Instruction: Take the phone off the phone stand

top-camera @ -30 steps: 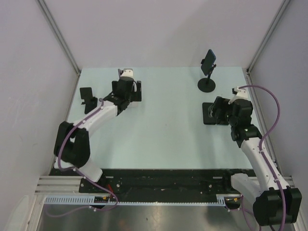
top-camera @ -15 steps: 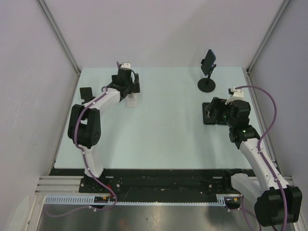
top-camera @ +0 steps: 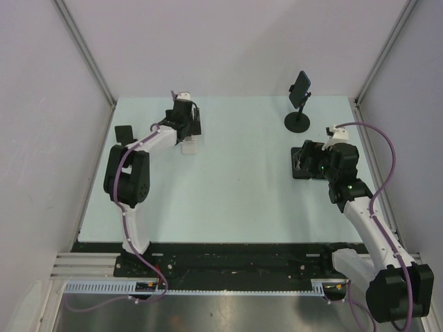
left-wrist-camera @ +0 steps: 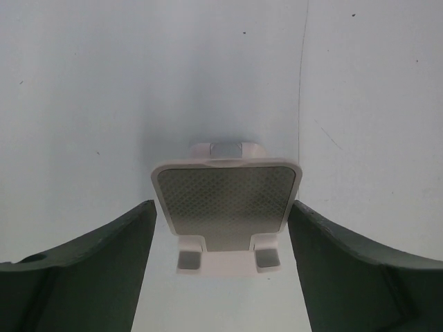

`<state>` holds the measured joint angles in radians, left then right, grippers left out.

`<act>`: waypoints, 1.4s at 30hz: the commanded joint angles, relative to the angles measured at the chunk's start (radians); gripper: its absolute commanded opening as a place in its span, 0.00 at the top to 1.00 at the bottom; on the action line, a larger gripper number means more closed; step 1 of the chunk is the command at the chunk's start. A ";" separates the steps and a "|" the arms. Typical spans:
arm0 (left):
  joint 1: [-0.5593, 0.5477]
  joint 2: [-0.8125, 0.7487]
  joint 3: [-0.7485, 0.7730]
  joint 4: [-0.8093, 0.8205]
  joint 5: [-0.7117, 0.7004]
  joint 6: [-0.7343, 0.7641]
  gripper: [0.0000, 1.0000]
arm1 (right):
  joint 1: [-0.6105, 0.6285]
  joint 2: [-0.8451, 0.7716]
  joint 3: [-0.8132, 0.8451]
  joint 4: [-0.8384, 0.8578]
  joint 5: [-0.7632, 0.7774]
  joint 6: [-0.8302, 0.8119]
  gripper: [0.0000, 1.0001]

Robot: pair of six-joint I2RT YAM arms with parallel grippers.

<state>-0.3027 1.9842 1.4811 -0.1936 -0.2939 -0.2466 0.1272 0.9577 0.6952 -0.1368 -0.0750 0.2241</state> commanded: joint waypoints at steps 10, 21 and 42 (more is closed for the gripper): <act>0.027 -0.117 -0.022 0.006 -0.005 0.062 0.60 | 0.005 0.012 0.000 0.040 -0.034 -0.020 0.00; 0.180 -0.265 -0.162 0.010 0.071 0.271 0.66 | 0.005 0.024 0.000 0.057 -0.068 -0.023 0.00; 0.300 -0.242 -0.263 0.106 0.150 0.300 0.65 | 0.005 0.012 0.000 0.043 -0.089 -0.031 0.00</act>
<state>-0.0078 1.7393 1.2137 -0.1688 -0.1772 0.0269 0.1284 0.9836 0.6952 -0.1219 -0.1497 0.2077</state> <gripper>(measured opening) 0.684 0.995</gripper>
